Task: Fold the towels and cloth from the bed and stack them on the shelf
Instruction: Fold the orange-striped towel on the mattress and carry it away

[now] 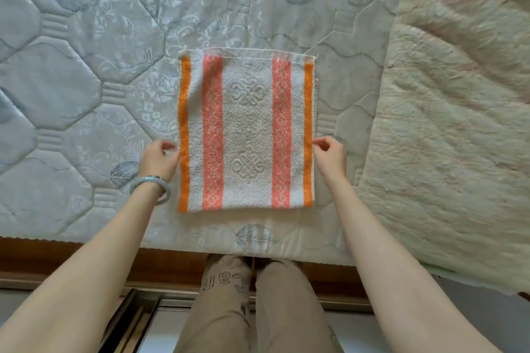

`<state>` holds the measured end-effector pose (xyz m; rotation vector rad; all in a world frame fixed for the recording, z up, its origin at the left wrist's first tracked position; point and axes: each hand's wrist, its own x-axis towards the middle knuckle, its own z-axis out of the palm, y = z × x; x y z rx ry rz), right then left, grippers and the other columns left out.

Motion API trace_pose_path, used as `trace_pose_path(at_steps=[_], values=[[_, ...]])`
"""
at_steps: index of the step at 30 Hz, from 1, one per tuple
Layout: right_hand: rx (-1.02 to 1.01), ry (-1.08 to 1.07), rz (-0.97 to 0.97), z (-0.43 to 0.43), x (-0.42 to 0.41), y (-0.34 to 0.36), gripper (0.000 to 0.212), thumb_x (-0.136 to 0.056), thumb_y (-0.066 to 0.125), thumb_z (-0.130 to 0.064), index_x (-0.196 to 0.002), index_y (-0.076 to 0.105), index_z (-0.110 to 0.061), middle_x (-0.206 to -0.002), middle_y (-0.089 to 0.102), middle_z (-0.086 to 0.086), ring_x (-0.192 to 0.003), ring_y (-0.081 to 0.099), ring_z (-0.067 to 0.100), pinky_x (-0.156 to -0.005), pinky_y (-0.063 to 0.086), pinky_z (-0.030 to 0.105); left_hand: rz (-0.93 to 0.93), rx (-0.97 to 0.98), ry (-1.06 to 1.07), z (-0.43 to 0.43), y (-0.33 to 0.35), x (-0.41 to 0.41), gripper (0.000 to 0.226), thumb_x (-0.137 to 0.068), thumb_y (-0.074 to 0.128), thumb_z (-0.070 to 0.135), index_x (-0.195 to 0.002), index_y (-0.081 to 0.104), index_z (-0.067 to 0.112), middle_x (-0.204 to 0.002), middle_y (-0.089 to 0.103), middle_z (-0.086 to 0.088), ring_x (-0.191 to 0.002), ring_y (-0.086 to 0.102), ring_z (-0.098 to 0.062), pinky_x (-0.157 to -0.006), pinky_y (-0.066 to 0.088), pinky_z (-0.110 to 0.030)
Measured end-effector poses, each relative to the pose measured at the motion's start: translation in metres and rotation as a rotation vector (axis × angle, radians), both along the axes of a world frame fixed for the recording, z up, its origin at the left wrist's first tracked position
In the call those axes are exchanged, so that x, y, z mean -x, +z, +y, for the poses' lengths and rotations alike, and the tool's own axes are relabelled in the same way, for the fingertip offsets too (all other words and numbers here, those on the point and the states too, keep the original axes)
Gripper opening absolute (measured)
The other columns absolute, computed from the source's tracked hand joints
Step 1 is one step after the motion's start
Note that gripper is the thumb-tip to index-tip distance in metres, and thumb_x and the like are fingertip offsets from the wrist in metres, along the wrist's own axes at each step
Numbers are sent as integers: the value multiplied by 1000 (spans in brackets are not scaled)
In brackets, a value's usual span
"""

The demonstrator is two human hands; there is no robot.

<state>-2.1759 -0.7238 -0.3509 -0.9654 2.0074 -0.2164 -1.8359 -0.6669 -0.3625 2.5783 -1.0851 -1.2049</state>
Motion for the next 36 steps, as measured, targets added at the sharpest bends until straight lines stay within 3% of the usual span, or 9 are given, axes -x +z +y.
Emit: trace_pose_path(at_steps=[5,9,14,17,22,26,28,32,36], values=[[144,24,-51,-85,-35,-8,22,-90,54,-9,-106,70,-9,-100,67,-2,-90,58,6,-70,40,3,7,219,-29,-94,-13,5,28,-93,52,21,-117,58,6,-119,58,-13,-107,56,-24,-89,45,-32],[230,-99,13,-143,-49,-35,25,-90,55,-14,-112,66,-11,-107,66,4,-90,57,9,-82,44,16,31,234,159,-156,-31,2,44,-92,56,32,-129,50,9,-119,55,-5,-106,54,-18,-92,42,-30],[156,-176,123,-177,-45,-60,28,-85,64,-21,-112,62,-12,-116,56,9,-89,50,13,-82,36,14,80,174,360,-191,-49,-1,38,-84,64,42,-109,61,12,-100,61,2,-89,57,-15,-83,47,-29],[198,-183,80,-181,-44,-60,9,-81,68,-24,-85,62,-19,-100,66,9,-78,55,11,-63,37,6,101,181,380,-194,-54,-1,35,-80,69,41,-100,65,13,-94,66,3,-85,60,-14,-76,47,-26],[218,-173,-21,-169,-26,-50,7,-82,67,-16,-84,62,-13,-68,56,-9,-76,54,12,-59,39,14,128,317,455,-184,-46,-10,15,-86,64,23,-80,50,25,-77,53,10,-77,54,-11,-61,42,-8],[64,13,55,-152,-6,-48,20,-78,70,-14,-97,68,-7,-78,60,1,-77,54,13,-56,37,12,325,57,228,-168,-29,-34,24,-84,65,11,-108,67,10,-90,64,-10,-66,56,-12,-51,49,-14],[48,113,80,-144,-4,-47,27,-78,68,-13,-105,67,-12,-75,57,-1,-79,53,14,-68,39,18,257,-30,7,-162,-22,-35,30,-83,67,13,-113,67,16,-91,65,-10,-68,57,-15,-50,50,-16],[57,207,141,-137,-10,-49,31,-81,64,-11,-111,66,-14,-85,60,3,-88,58,21,-80,43,26,208,30,-167,-155,-24,-24,36,-80,71,12,-115,66,19,-93,69,-10,-73,61,-18,-54,53,-23],[101,208,169,-133,-12,-51,30,-85,60,-13,-115,64,-14,-105,68,13,-101,61,29,-88,45,31,-42,186,-241,-152,-28,-14,22,-83,68,20,-103,72,15,-99,72,-9,-90,63,-22,-78,43,-26]])
